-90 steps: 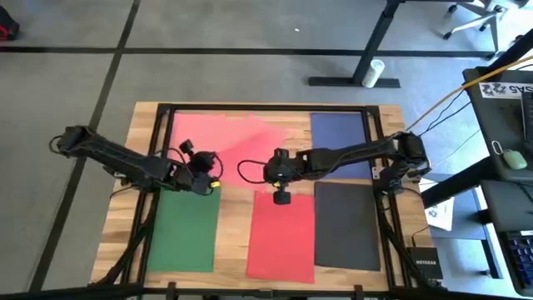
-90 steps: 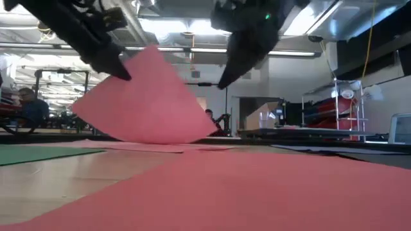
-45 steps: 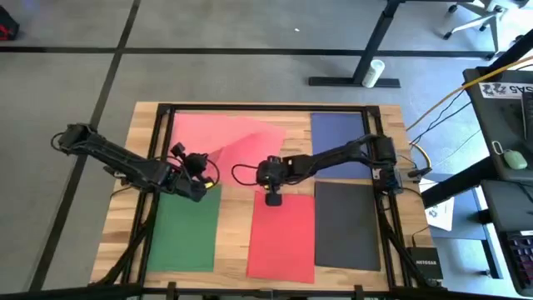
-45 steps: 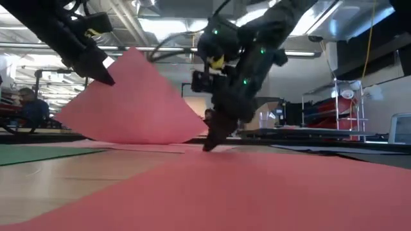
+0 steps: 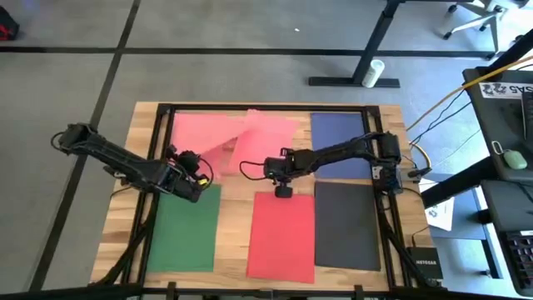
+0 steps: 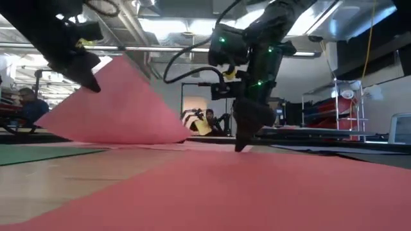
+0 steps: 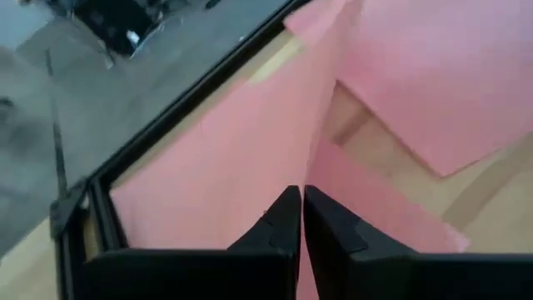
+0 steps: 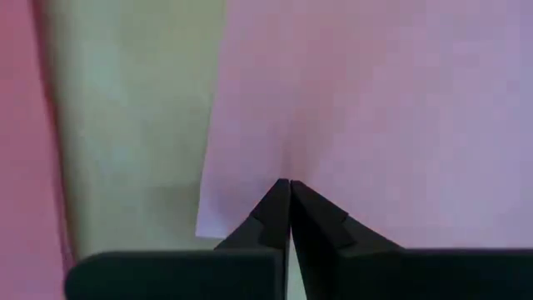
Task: Organize paper
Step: Stack the pink paper on top of the pink paper
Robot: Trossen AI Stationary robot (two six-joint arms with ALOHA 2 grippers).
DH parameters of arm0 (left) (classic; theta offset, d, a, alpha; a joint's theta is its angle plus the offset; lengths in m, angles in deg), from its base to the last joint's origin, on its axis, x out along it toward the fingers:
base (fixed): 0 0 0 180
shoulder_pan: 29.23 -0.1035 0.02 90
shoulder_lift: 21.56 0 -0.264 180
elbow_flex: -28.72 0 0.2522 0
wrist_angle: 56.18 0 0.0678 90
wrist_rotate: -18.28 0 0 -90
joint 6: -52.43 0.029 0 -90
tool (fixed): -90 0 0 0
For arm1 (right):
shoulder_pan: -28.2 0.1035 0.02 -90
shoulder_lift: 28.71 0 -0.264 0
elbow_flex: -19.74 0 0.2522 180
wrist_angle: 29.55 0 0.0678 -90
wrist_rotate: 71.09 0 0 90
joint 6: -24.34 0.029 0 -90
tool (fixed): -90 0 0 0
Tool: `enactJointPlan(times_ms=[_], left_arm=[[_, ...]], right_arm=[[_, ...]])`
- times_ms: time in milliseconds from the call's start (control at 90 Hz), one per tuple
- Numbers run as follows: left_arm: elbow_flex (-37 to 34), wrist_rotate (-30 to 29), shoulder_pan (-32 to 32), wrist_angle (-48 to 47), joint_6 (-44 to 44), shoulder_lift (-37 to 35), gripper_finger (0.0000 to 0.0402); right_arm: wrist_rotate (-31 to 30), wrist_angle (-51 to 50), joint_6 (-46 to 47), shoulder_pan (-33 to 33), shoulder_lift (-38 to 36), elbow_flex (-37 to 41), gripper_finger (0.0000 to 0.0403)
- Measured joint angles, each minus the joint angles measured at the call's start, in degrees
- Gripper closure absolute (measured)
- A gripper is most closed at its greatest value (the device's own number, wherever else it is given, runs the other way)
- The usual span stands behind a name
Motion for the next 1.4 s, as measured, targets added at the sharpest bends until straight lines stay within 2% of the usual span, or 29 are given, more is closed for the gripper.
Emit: enactJointPlan(times_ms=[200,511,878,989,1289,1400], left_arm=[[0.0,1.8,0.0,-5.0,-8.2,3.5,0.0401],[0.1,8.7,0.0,-15.1,-25.0,10.6,0.0401],[0.1,12.6,0.0,-15.0,-33.2,16.6,0.0401],[0.1,12.7,0.0,-11.4,-31.6,16.3,0.0401],[0.1,12.5,0.0,0.1,-18.2,16.3,0.0402],[0.1,12.4,0.0,2.2,-17.0,16.3,0.0402]], right_arm=[[-0.1,-0.4,-1.3,-0.2,-0.2,0.0,0.0403],[-0.1,-0.1,-1.6,-0.1,-0.2,0.0,0.0403],[0.1,0.0,-1.8,-0.1,-0.3,-0.1,0.0403],[0.1,0.0,-2.4,-0.1,-0.3,-0.1,0.0403],[0.4,0.0,-2.7,-0.1,-0.3,-0.1,0.0403],[0.4,0.0,-2.7,-0.1,-0.3,-0.1,0.0403]])
